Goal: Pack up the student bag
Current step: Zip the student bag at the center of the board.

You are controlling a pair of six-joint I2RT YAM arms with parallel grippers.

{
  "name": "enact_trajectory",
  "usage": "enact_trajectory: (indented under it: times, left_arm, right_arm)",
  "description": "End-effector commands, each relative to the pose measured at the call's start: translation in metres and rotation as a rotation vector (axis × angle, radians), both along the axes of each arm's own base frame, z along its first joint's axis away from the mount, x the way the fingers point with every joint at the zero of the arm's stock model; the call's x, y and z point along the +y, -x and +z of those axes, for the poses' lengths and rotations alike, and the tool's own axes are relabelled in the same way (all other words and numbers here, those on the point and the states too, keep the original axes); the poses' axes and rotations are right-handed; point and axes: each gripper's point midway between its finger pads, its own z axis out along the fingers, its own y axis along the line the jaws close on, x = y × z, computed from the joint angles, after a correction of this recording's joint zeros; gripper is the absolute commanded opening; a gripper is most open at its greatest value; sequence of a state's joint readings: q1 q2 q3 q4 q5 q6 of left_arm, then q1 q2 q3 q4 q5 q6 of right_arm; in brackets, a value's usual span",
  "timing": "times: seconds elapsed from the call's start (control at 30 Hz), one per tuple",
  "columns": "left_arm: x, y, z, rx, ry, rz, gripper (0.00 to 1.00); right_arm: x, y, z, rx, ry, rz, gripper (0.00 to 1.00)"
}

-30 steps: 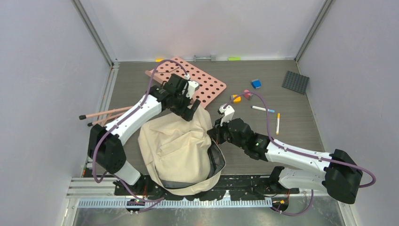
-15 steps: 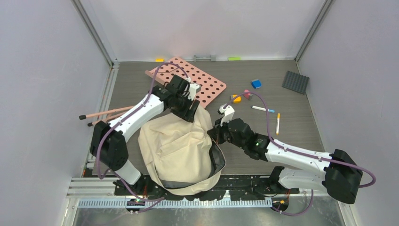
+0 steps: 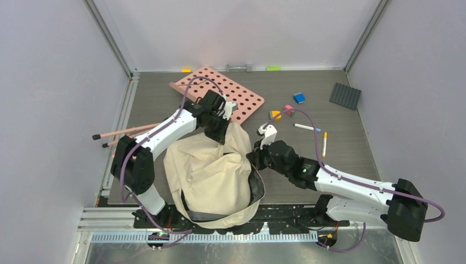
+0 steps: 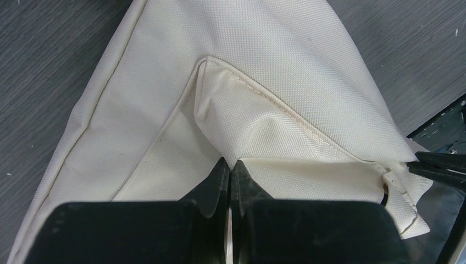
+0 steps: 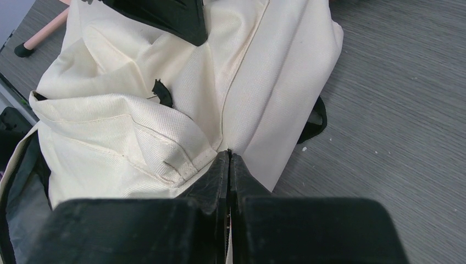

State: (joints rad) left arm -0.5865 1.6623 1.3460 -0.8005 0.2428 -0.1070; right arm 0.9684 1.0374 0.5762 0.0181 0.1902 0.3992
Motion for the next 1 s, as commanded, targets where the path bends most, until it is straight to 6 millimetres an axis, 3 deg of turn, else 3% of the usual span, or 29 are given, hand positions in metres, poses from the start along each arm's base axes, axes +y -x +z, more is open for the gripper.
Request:
enact_trajectory:
  times: [0.0, 0.4, 0.97]
  left_arm:
    - [0.016, -0.012, 0.01, -0.043, -0.043, 0.069, 0.0]
    - [0.043, -0.032, 0.013, -0.088, -0.064, 0.197, 0.0]
    - [0.075, -0.054, 0.015, -0.101, -0.047, 0.351, 0.0]
  right_arm:
    - [-0.012, -0.002, 0.022, -0.041, -0.004, -0.05, 0.03]
    - [-0.02, 0.016, 0.025, -0.045, -0.004, -0.07, 0.01]
    - [0.003, 0.056, 0.013, -0.011, 0.009, -0.002, 0.01]
